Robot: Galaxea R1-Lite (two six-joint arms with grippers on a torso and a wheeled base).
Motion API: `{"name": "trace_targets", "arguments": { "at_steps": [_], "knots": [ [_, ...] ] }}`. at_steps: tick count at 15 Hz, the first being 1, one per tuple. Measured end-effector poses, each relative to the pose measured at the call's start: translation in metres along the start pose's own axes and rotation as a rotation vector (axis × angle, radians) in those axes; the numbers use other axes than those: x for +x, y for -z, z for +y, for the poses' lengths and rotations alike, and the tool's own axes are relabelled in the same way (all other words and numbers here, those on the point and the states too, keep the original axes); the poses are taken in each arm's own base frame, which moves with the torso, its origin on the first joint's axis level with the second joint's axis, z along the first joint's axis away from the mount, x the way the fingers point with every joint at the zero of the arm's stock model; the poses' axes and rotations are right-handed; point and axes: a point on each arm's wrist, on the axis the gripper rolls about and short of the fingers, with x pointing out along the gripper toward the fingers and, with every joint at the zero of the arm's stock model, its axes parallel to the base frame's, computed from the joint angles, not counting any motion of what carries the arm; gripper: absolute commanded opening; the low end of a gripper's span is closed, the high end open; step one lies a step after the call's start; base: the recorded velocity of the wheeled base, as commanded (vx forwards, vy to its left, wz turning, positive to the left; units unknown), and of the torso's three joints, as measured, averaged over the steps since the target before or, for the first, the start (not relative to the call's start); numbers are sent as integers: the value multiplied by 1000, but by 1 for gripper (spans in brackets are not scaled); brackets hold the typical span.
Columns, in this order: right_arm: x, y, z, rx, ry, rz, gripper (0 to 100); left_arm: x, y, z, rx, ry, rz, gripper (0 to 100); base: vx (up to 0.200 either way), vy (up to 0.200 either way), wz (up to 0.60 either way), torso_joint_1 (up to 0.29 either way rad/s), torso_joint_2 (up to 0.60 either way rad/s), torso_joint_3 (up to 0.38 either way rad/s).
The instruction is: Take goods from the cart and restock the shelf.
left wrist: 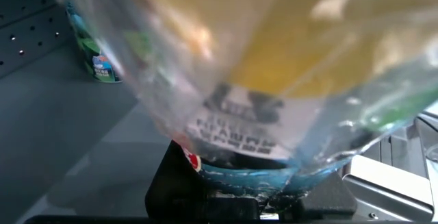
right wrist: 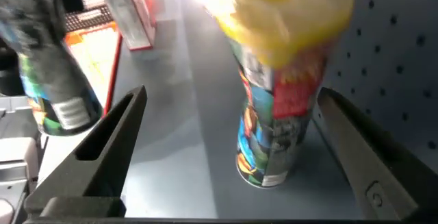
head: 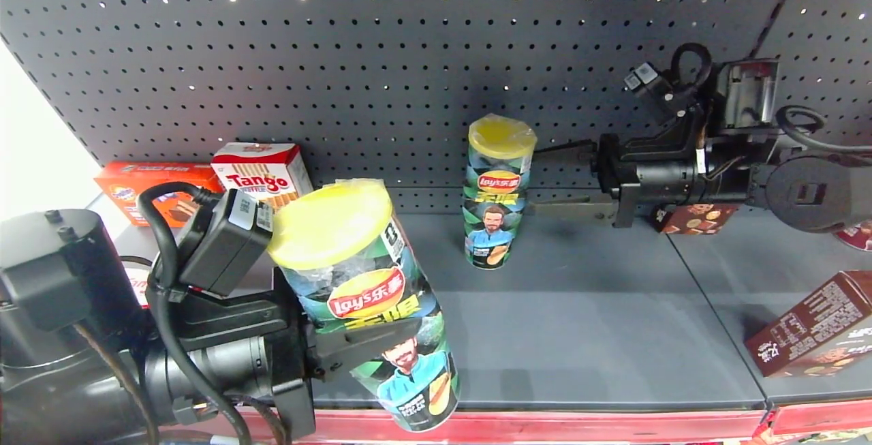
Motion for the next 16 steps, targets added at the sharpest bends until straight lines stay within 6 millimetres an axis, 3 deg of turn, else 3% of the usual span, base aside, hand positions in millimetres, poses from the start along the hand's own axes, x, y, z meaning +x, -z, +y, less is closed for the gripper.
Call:
{"name": "trace_targets", "arguments": {
  "at_steps": [7, 16],
  "knots": [
    [15, 26, -23, 23, 29, 25, 100, -2, 2, 4, -5, -22, 7, 0, 0, 0, 0, 0, 0, 0],
    [56, 57, -38, 47, 39, 69, 100, -5, 4, 8, -12, -40, 12, 0, 0, 0, 0, 0, 0, 0]
  ]
}}
